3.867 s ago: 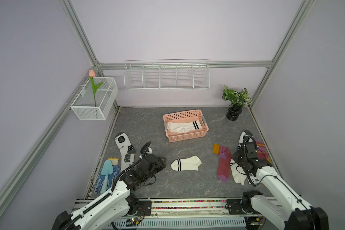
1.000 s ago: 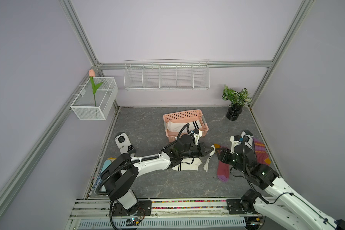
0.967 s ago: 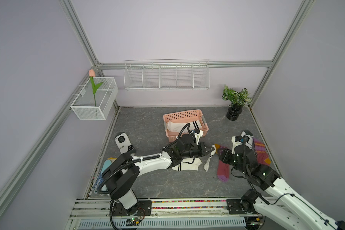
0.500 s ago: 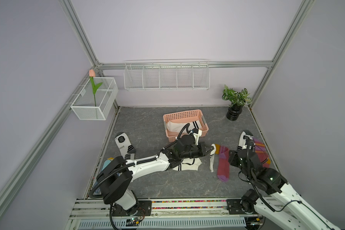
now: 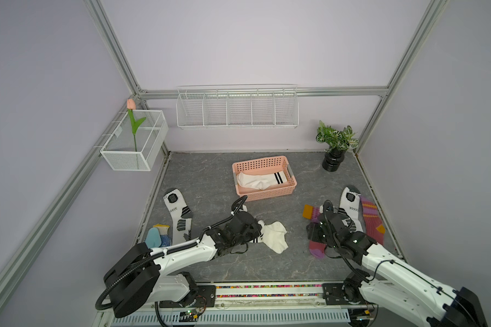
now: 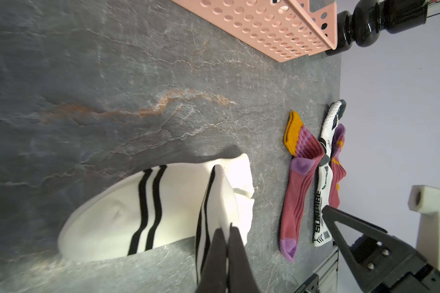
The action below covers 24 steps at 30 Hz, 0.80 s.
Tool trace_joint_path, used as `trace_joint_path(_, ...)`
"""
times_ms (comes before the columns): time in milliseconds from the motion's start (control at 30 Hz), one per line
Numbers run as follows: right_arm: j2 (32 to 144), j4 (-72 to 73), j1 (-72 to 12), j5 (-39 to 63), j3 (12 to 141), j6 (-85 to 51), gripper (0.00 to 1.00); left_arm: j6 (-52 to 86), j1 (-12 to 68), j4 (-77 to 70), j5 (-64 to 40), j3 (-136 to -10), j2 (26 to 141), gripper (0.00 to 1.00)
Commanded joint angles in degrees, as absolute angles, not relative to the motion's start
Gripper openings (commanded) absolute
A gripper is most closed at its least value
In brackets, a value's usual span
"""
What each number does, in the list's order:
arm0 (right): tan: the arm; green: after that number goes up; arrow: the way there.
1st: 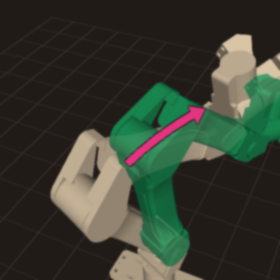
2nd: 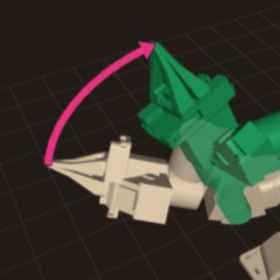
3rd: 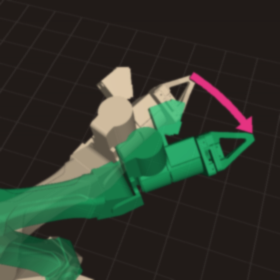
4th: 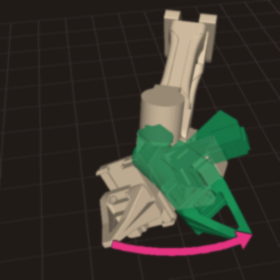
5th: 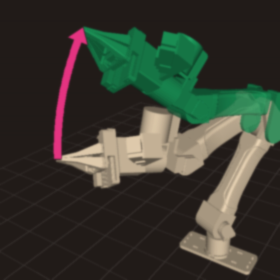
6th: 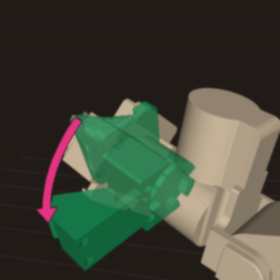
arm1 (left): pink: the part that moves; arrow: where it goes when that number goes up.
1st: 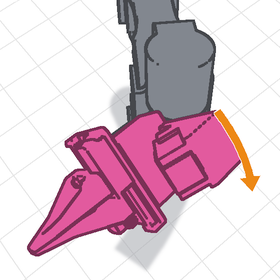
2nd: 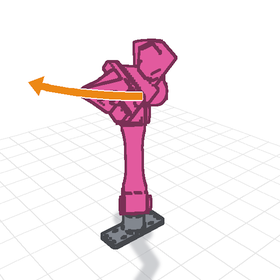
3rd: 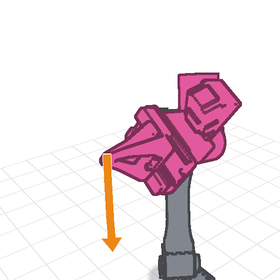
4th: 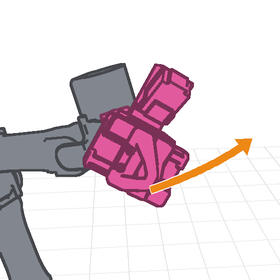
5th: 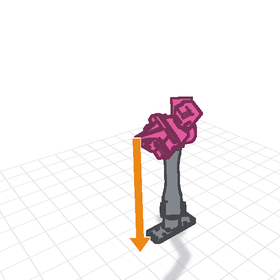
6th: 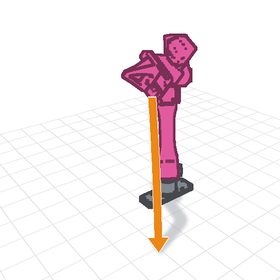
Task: Place the socks together as a pair
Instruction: Flatten out the sock at the center of the board.
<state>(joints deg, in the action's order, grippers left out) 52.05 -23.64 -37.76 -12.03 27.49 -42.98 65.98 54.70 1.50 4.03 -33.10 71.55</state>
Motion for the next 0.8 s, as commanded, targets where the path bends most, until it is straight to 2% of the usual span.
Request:
trace_joint_path(0,53.9,-16.9,-39.7,-6.5,25.9,-46.0,0.59,67.4,54.4,4.7,7.1,-32.2,71.1,0.00)
trace_joint_path(333,62.7,-9.4,-48.5,-4.8,25.1,-43.2,0.57,66.2,54.4,6.6,5.7,-34.3,72.7,0.00)
trace_joint_path(767,71.5,-6.4,-54.7,-5.4,25.4,-48.0,0.44,66.2,54.4,6.9,4.6,-34.5,72.8,0.00)
